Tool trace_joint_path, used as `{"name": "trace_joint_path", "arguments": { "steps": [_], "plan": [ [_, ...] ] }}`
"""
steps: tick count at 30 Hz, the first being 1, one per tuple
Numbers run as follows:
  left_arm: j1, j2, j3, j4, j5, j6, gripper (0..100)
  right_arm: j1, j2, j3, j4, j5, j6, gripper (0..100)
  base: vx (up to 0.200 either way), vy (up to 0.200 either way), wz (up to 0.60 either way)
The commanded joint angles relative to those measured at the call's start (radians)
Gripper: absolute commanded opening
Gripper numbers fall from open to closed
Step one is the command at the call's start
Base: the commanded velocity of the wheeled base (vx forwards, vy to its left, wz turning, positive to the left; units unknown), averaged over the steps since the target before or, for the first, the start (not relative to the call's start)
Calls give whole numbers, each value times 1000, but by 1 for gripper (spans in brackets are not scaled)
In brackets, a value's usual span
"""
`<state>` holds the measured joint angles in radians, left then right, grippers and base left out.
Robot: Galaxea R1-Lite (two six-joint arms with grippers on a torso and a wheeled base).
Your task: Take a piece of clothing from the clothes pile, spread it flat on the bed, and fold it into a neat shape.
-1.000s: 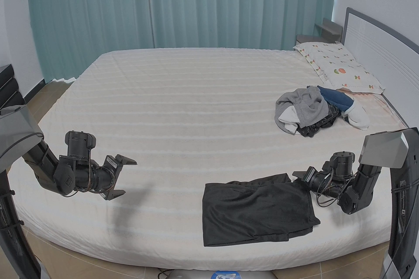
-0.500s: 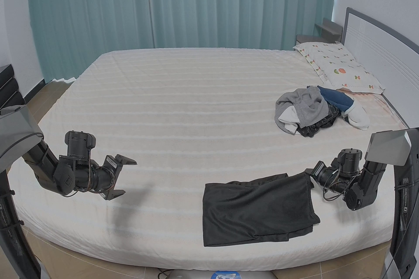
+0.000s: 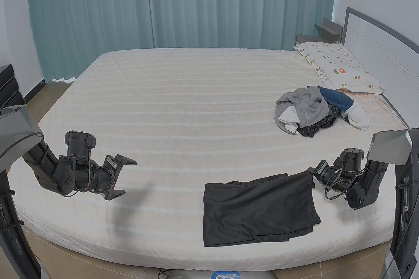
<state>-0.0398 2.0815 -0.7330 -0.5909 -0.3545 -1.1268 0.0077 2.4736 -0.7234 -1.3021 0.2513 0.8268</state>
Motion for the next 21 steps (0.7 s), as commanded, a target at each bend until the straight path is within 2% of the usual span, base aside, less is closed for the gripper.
{"name": "trace_joint_path", "arguments": {
  "steps": [1,2,3,7,10,11,12,13,14,16,21],
  "plan": [
    [0,2,0,-1,0,-1,100,-3,-1,4,0,0,0,0,0,0,0],
    [0,2,0,0,0,-1,100,-3,-1,6,0,0,-2,0,0,0,0],
    [0,2,0,0,0,-1,100,-3,-1,4,0,0,0,100,0,0,0],
    [0,2,0,-1,0,-1,100,-3,-1,12,-3,0,0,100,0,0,0],
    [0,2,0,-1,0,-1,100,-15,-42,87,-55,19,2,100,0,0,0],
    [0,2,0,-1,0,-1,100,-20,-61,125,-72,40,-3,100,0,0,0],
    [0,3,0,-1,0,1,100,-20,-84,188,-89,98,-17,100,0,0,0],
    [0,3,-2,-1,0,1,100,-21,-94,216,-97,128,-26,100,0,0,0],
    [0,3,-2,-1,0,1,100,-25,-117,272,-106,183,-57,100,0,0,0],
    [0,3,-2,0,0,-1,100,-26,-142,343,-111,238,-117,100,0,0,0],
    [0,3,-3,0,0,-1,100,-11,-136,415,-100,250,-236,100,-40,0,0]
  ]
}}
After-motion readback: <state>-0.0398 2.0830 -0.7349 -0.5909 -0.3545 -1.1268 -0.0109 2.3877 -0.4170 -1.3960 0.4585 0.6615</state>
